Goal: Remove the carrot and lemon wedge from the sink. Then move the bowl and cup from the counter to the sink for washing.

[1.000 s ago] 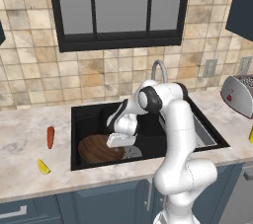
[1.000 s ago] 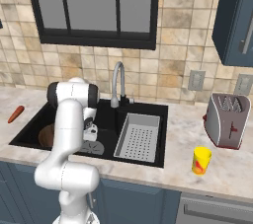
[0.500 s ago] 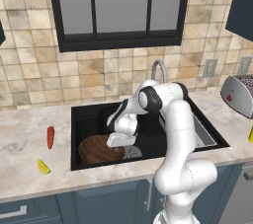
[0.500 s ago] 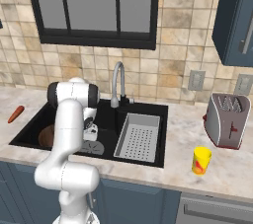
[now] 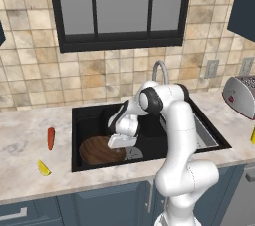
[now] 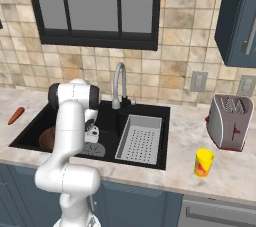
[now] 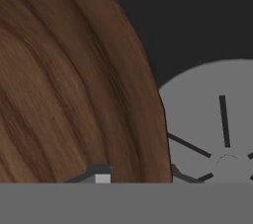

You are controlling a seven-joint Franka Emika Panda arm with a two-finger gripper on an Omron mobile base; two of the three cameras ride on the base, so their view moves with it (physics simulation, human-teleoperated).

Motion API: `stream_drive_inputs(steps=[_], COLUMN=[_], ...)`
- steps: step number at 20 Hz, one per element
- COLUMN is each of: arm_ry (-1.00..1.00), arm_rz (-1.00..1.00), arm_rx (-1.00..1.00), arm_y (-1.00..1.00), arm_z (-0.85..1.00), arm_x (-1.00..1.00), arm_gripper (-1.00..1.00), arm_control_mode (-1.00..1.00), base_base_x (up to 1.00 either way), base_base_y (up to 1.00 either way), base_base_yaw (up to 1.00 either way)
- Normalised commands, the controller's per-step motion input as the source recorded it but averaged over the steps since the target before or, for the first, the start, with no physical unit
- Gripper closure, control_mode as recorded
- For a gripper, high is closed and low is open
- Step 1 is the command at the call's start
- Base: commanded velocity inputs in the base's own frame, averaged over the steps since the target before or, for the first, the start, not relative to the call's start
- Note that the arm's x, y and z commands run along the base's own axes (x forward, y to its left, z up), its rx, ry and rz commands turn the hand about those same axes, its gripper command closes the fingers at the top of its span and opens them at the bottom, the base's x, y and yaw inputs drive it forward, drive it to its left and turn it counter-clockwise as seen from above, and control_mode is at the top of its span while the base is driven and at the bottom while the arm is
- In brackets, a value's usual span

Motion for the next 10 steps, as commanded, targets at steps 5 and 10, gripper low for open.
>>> stream_drive_inputs(steps=[5,10], arm_ry=[-0.02,-0.09], arm_rz=[0.0,0.0], arm_rx=[0.0,0.0], arm_y=[0.06,0.09], arm_z=[-0.03,0.0], arm_x=[0.0,-0.04], arm_gripper=[1.0,-1.0], arm_control_mode=[-1.0,-1.0], base_base_x=[0.0,0.0], base_base_y=[0.0,0.0], base_base_yaw=[0.0,0.0])
